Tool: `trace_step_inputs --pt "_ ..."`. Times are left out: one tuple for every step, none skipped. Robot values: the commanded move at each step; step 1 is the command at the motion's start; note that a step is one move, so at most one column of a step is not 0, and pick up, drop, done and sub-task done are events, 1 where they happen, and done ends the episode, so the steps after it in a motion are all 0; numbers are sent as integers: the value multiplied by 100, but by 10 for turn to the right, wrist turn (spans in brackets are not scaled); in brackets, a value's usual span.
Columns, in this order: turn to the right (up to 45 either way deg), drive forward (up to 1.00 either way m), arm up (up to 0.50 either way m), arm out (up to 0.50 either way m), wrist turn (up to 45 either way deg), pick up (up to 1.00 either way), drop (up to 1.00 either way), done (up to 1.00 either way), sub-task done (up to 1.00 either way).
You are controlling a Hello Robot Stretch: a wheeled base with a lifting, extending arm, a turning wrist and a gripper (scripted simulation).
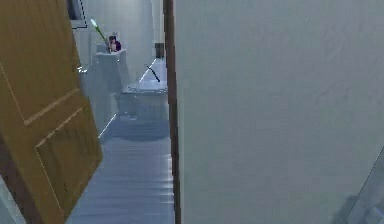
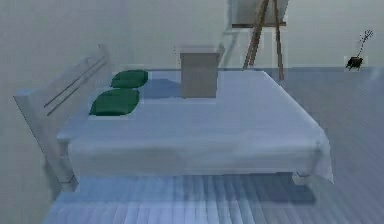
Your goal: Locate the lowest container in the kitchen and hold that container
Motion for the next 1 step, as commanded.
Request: trace_step_inputs --pt "-270 0 0 0 0 0 0 0 0"
